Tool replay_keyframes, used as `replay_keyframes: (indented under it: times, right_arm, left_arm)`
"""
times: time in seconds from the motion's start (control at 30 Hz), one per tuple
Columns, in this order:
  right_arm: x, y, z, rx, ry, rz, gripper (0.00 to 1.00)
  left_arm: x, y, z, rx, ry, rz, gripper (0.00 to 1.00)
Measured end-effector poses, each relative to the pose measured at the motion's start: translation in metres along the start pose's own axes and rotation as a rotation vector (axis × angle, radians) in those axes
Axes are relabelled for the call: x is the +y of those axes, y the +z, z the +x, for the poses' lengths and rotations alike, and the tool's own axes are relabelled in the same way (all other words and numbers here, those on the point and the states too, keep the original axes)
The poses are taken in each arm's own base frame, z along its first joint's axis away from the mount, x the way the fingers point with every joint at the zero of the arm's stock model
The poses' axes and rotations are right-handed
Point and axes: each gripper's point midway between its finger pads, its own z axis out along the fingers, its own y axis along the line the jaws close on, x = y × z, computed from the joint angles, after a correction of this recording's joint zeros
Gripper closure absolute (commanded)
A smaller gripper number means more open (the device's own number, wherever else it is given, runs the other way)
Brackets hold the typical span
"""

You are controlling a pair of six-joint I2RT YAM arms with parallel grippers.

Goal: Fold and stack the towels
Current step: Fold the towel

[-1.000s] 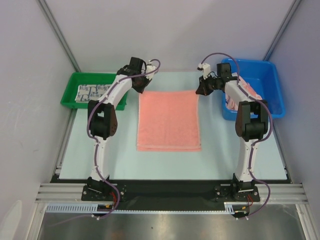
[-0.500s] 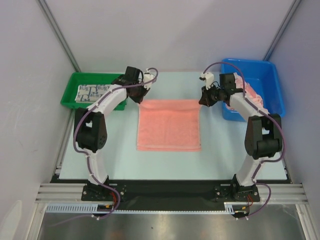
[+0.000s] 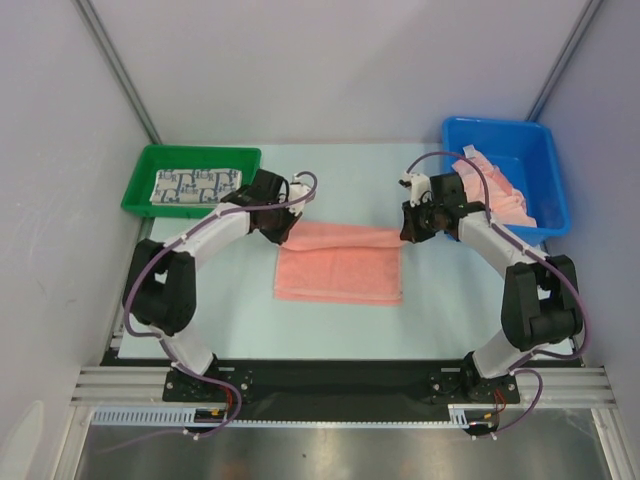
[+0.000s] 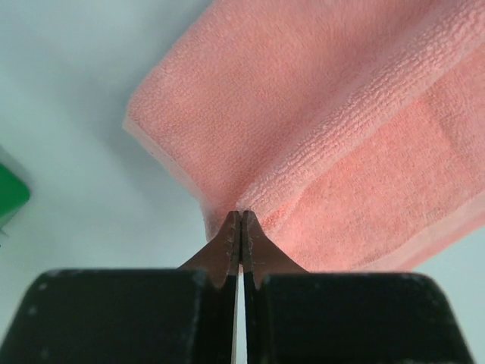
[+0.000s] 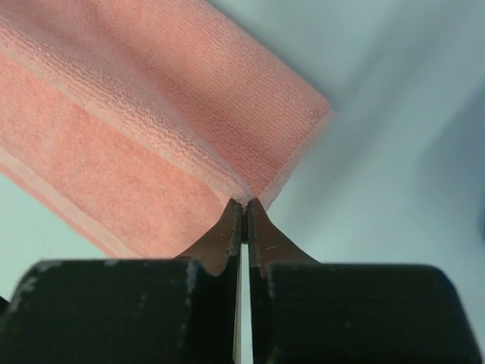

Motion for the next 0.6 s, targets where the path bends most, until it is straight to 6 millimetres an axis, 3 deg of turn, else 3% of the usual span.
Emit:
replay_keyframes:
  times: [0.17, 0.3, 0.43, 0.6]
  right_arm:
    - [0.017, -0.007, 0.025, 0.052, 0.046, 0.005, 1.0]
    - [0.024, -0.018, 0.034, 0.061, 0.097, 0.019, 1.0]
    - [0.029, -0.02, 0.04, 0.071, 0.144, 0.025, 1.0]
    - [0.043, -0.015, 0.068, 0.143, 0.214, 0.011, 1.0]
  left_arm:
    - [-0.005, -0.021, -0.003, -0.046, -0.009, -0.015, 1.0]
    - [-0.011, -0.031, -0.001, -0.068, -0.017, -0.017, 1.0]
    - [-0.024, -0.026, 0.022, -0.028, -0.04, 0.004, 1.0]
    - [-0.037, -0.018, 0.052, 0.047, -0.079, 0.029, 1.0]
